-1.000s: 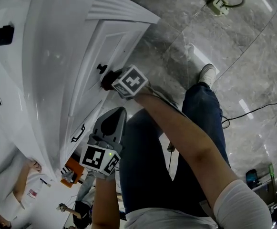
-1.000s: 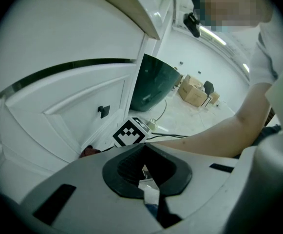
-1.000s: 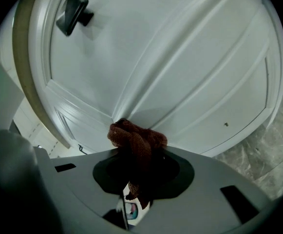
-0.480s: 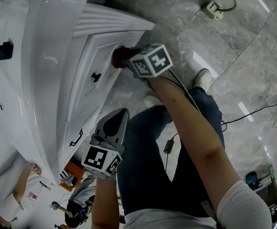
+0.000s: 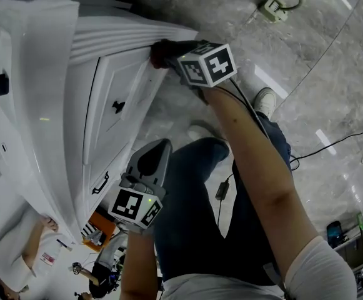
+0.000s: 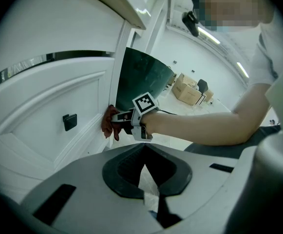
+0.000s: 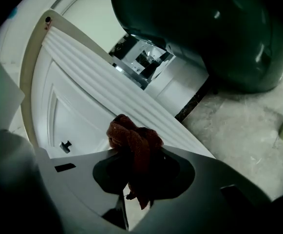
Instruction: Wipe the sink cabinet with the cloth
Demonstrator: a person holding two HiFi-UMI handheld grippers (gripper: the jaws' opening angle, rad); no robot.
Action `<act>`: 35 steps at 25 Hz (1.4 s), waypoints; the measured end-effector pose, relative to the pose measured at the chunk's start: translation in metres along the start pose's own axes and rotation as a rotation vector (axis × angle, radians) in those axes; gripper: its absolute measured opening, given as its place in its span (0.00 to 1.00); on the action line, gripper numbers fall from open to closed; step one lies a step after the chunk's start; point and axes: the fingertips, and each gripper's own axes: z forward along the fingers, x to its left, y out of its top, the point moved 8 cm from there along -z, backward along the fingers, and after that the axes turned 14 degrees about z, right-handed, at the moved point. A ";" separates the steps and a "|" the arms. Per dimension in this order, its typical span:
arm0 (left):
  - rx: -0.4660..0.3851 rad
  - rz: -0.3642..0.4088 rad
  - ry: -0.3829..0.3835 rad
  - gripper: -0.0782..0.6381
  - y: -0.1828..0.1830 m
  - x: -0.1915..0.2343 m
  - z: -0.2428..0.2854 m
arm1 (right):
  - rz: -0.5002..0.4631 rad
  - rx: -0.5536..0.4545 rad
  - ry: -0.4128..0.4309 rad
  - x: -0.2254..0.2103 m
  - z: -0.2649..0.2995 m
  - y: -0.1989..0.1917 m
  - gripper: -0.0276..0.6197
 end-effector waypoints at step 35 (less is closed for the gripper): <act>0.276 0.300 -0.356 0.12 0.007 0.028 0.004 | 0.290 -0.308 -0.285 -0.015 0.006 -0.064 0.17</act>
